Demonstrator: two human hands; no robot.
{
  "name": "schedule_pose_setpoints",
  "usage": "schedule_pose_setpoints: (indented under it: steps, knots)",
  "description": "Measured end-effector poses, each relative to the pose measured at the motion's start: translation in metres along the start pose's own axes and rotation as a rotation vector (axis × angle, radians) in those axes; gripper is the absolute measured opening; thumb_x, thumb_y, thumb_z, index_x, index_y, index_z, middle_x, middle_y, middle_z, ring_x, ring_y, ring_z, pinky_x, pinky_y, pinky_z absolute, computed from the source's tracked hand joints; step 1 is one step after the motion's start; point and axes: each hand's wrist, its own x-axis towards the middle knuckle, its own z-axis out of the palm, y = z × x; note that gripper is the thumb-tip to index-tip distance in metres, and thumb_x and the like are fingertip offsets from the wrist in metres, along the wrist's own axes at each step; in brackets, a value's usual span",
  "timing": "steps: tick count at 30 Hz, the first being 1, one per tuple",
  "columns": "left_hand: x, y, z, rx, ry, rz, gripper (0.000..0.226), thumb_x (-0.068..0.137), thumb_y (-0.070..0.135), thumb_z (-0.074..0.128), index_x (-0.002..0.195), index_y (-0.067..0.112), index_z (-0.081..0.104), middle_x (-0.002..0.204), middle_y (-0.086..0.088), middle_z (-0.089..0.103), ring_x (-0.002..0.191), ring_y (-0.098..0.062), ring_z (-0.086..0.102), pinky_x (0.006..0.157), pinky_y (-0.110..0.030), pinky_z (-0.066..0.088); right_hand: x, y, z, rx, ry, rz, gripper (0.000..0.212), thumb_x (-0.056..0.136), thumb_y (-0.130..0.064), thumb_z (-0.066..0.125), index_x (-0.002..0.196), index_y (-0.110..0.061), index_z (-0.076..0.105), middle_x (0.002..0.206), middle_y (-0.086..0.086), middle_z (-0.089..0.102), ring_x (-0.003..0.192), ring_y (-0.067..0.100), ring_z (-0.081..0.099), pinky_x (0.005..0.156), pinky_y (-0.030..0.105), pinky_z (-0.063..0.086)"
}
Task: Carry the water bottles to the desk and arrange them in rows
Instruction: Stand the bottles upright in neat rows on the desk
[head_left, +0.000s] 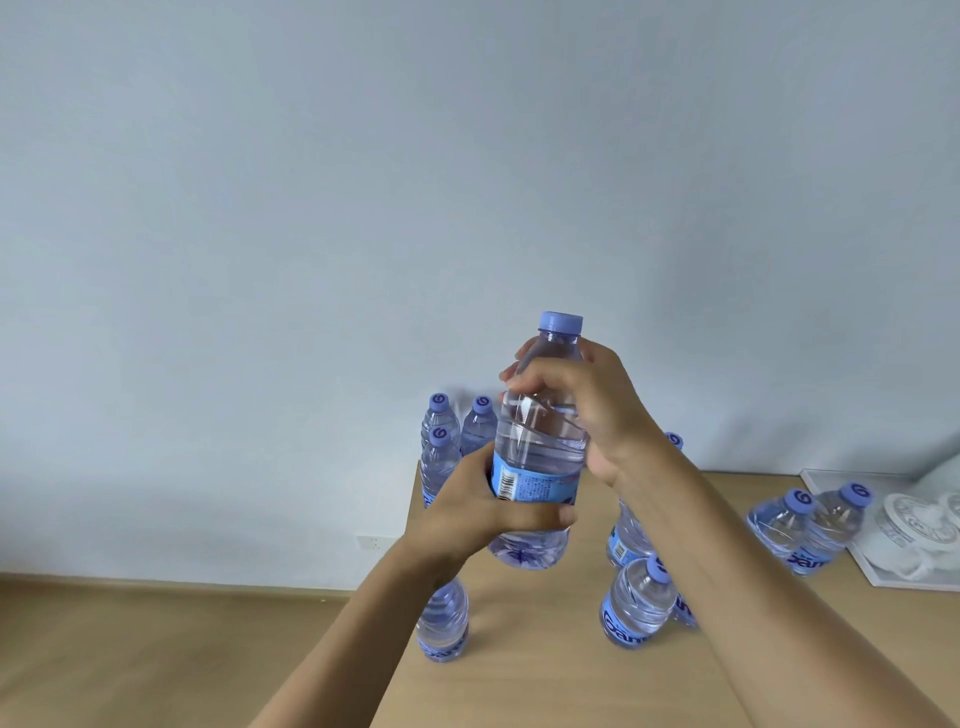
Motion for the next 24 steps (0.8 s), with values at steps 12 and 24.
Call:
schedule_pose_setpoints:
  steps: [12,24]
  knots:
    - [0.004,0.003,0.021,0.012,0.288,0.122,0.035,0.069,0.002,0.083,0.098,0.006,0.064,0.075,0.002,0.074,0.065,-0.013,0.07,0.057,-0.018,0.051,-0.011,0.001,0.009,-0.176,0.121,-0.202,0.035,0.071,-0.019,0.086,0.095,-0.019,0.06,0.087,-0.009,0.069,0.075,0.012,0.072,0.063,0.025,0.055]
    - [-0.005,0.014,0.016,-0.016,0.143,0.079,0.052,0.063,0.01,0.089,0.109,0.011,0.064,0.093,-0.004,0.076,0.084,-0.018,0.072,0.07,-0.023,0.057,-0.006,-0.016,0.002,0.072,-0.091,-0.08,0.031,0.054,0.003,0.066,0.081,-0.013,0.063,0.078,0.013,0.061,0.071,0.028,0.063,0.06,0.033,0.056]
